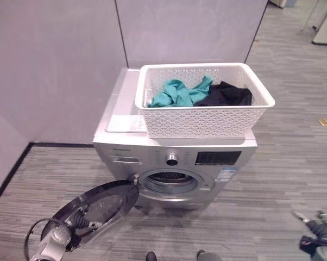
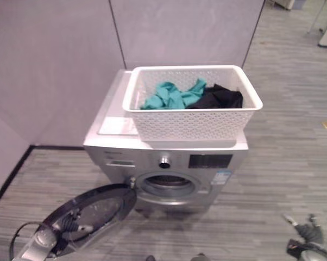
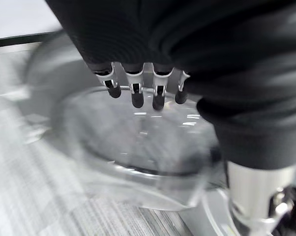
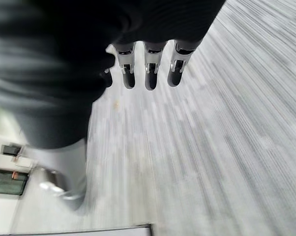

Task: Grab the laundry basket,head to the washer,open it,put in the laundry and shut it.

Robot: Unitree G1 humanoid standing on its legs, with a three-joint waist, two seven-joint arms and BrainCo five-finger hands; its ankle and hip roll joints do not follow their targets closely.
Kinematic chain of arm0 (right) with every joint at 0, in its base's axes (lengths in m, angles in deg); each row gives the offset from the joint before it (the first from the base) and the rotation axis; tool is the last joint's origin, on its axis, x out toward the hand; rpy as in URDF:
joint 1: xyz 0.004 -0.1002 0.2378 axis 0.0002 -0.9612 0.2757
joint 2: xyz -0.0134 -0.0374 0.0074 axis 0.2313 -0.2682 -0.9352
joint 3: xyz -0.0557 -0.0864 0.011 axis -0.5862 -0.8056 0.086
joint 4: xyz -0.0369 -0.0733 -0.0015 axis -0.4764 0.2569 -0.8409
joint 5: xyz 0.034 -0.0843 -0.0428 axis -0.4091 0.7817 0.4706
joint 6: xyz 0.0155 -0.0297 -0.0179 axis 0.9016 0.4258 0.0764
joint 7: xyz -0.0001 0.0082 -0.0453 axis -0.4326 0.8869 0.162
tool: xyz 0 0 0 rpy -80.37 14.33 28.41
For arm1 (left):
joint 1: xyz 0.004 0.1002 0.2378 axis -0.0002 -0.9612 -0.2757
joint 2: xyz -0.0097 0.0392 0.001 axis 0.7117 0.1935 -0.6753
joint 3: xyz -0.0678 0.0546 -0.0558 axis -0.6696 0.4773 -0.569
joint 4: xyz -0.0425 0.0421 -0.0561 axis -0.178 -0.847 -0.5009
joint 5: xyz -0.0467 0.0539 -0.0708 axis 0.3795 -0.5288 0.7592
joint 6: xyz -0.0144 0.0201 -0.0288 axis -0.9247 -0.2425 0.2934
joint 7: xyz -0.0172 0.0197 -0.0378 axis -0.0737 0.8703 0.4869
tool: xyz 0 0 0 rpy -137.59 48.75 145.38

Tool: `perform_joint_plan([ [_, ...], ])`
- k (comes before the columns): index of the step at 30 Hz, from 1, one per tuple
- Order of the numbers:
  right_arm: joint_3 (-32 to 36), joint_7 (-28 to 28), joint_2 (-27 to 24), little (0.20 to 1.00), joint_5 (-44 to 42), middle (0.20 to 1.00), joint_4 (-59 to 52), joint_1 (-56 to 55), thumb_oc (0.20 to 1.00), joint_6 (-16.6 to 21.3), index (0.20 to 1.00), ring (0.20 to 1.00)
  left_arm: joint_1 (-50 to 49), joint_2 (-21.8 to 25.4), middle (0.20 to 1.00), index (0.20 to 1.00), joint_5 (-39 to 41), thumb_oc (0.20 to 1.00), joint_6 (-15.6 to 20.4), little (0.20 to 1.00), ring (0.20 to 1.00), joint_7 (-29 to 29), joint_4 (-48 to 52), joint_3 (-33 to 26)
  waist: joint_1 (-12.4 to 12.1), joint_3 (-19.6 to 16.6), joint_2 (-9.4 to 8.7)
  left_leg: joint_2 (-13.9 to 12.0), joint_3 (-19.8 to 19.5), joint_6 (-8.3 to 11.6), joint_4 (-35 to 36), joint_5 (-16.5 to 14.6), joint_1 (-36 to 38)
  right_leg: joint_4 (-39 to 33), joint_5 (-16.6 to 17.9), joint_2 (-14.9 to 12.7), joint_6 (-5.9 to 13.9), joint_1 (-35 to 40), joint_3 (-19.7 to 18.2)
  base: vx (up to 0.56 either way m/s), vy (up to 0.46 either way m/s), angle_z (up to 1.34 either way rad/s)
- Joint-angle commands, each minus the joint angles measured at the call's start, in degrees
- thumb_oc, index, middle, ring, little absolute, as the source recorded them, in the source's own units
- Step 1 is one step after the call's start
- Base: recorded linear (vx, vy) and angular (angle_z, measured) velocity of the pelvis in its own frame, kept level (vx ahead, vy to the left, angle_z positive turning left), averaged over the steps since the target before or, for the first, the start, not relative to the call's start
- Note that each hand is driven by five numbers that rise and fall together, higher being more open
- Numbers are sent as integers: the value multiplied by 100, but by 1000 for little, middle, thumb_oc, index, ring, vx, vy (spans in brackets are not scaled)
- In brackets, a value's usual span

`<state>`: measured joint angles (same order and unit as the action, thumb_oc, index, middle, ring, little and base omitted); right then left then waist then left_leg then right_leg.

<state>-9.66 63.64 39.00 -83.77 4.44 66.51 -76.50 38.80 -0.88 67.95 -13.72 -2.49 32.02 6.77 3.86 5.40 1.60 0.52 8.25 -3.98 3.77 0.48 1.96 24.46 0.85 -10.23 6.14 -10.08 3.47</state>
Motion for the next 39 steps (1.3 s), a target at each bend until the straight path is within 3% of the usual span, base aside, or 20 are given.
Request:
perform_joint_plan([
  [1, 182, -495, -343, 1000, 448, 1000, -623, 384, 1000, 466, 1000, 1000, 361, 39, 1000, 1000, 360, 1000, 76, 1000, 1000, -467, -109, -206, -37, 80, -108, 102, -307, -351, -572, -687, -254, 248, 63, -128, 157, 474, -131, 29, -23, 9],
  [3, 228, -664, -607, 1000, 762, 1000, -1313, 640, 1000, 585, 1000, 1000, 324, -72, 1000, 1000, 520, 1000, 143, 1000, 1000, -573, -20, -253, -102, 57, -77, 69, -387, -324, -568, -740, -218, -253, -203, -127, 95, 423, -92, 34, -69, 6],
  [5, 208, -838, -918, 1000, 1083, 1000, -1868, 1006, 1000, 628, 1000, 1000, 277, -159, 1000, 1000, 642, 1000, 201, 1000, 1000, -600, 44, -177, -165, 42, -84, 80, -538, -284, -587, -814, -179, -1113, -224, -91, 88, 365, -178, 75, -103, 4],
  [9, 108, -1176, -1591, 1000, 2148, 1000, -2483, 1691, 1000, 474, 1000, 1000, 537, -249, 1000, 1000, 417, 1000, 261, 1000, 1000, -650, -155, 135, -226, 98, -102, 143, -853, -216, -542, -861, 38, -2168, 291, -44, 191, 82, -593, 84, -89, 37],
  [13, -84, -1279, -1907, 1000, 2543, 1000, -2720, 2196, 1000, 391, 1000, 1000, 735, -278, 1000, 1000, 343, 1000, 269, 1000, 1000, -698, -192, 361, -277, 99, -202, 233, -1159, -179, -586, -943, 159, -2402, 528, -47, 252, 110, -760, 73, -90, 63],
  [14, -130, -1238, -1992, 1000, 2506, 1000, -2711, 2217, 1000, 408, 1000, 1000, 787, -277, 1000, 1000, 342, 1000, 294, 1000, 1000, -682, -162, 430, -310, 86, -278, 287, -1246, -156, -606, -926, 158, -2427, 555, -57, 239, 142, -801, 72, -157, 61],
  [15, -286, -1119, -2329, 1000, 2507, 1000, -2681, 2454, 1000, 430, 1000, 1000, 875, -277, 1000, 1000, 355, 1000, 326, 1000, 1000, -643, -145, 571, -380, 19, -466, 369, -1556, -100, -662, -939, 197, -2315, 533, -101, 275, 308, -758, 100, -216, 74],
  [18, -522, -961, -2534, 1000, 2411, 1000, -2698, 2616, 1000, 500, 1000, 1000, 926, -330, 1000, 1000, 406, 1000, 343, 1000, 1000, -672, -159, 627, -415, -23, -562, 297, -1719, -35, -668, -936, 220, -2211, 437, -47, 256, 380, -642, 82, -173, 70],
  [19, -969, -694, -2945, 1000, 2188, 1000, -2518, 3050, 1000, 554, 1000, 1000, 923, -352, 1000, 1000, 487, 1000, 354, 1000, 1000, -685, -209, 733, -507, -128, -650, 191, -1850, 38, -630, -920, 250, -2195, 378, 26, 216, 492, -511, 92, -203, 45],
  [20, -1039, -700, -2976, 1000, 2173, 1000, -2465, 3125, 1000, 570, 1000, 1000, 919, -370, 1000, 1000, 491, 1000, 355, 1000, 1000, -688, -212, 716, -476, -128, -628, 183, -1863, 42, -619, -917, 254, -2203, 377, 30, 211, 501, -494, 116, -239, 38],
  [21, -1764, -273, -3396, 1000, 1816, 1000, -2162, 3713, 1000, 554, 1000, 1000, 883, -389, 1000, 1000, 667, 1000, 404, 1000, 1000, -642, -256, 821, -542, -236, -708, 57, -1921, 119, -552, -891, 248, -2330, 299, 97, 141, 626, -361, 56, -116, 41],
  [22, -1844, -277, -3415, 1000, 1805, 1000, -2119, 3797, 1000, 563, 1000, 1000, 874, -405, 1000, 1000, 671, 1000, 406, 1000, 1000, -643, -257, 800, -514, -240, -687, 49, -1928, 123, -543, -890, 249, -2343, 303, 102, 137, 632, -351, 95, -250, 38],
  [23, -2969, 444, -3881, 1000, 1461, 1000, -1749, 4632, 1000, 393, 1000, 1000, 842, -400, 1000, 1000, 931, 1000, 443, 1000, 1000, -531, -294, 965, -617, -298, -804, -134, -1985, 245, -487, -829, 226, -2463, 229, 199, 42, 729, -194, 48, -141, 21],
  [26, -3616, 666, -3997, 1000, 1388, 1000, -1530, 5202, 1000, 348, 1000, 1000, 818, -443, 1000, 1000, 958, 1000, 457, 1000, 1000, -488, -320, 995, -596, -298, -790, -210, -1993, 289, -447, -811, 249, -2496, 214, 230, 13, 773, -134, 48, -99, 18],
  [27, -4616, 876, -4060, 1000, 1346, 1000, -1003, 6111, 1000, 247, 1000, 1000, 819, -444, 1000, 1000, 1039, 1000, 472, 1000, 1000, -409, -363, 1146, -644, -301, -835, -298, -1990, 343, -408, -781, 261, -2551, 188, 287, -28, 821, -94, 29, -76, 21],
  [30, -5667, 1270, -3891, 1000, 1309, 1000, -318, 6901, 1000, 70, 1000, 1000, 768, -454, 1000, 1000, 1235, 1000, 448, 1000, 1000, -314, -385, 1226, -685, -304, -868, -405, -1999, 420, -337, -740, 290, -2652, 154, 370, -77, 914, -55, 28, -56, 12],
  [34, -6710, 1729, -3933, 1000, 1499, 1000, 450, 7566, 1000, 21, 1000, 1000, 619, -507, 1000, 1000, 1314, 1000, 463, 1000, 1000, -162, -497, 1238, -674, -326, -831, -518, -1985, 498, -215, -679, 314, -2769, 128, 422, -108, 997, 20, 27, -25, 3],
  [39, -7125, 2090, -4022, 1000, 1572, 1000, 879, 7608, 1000, 49, 1000, 1000, 503, -557, 1000, 1000, 1275, 1000, 485, 1000, 1000, -70, -776, 1276, -690, -305, -797, -619, -1955, 565, -88, -647, 366, -2808, 63, 468, -126, 1043, 87, 36, -23, -3],
])
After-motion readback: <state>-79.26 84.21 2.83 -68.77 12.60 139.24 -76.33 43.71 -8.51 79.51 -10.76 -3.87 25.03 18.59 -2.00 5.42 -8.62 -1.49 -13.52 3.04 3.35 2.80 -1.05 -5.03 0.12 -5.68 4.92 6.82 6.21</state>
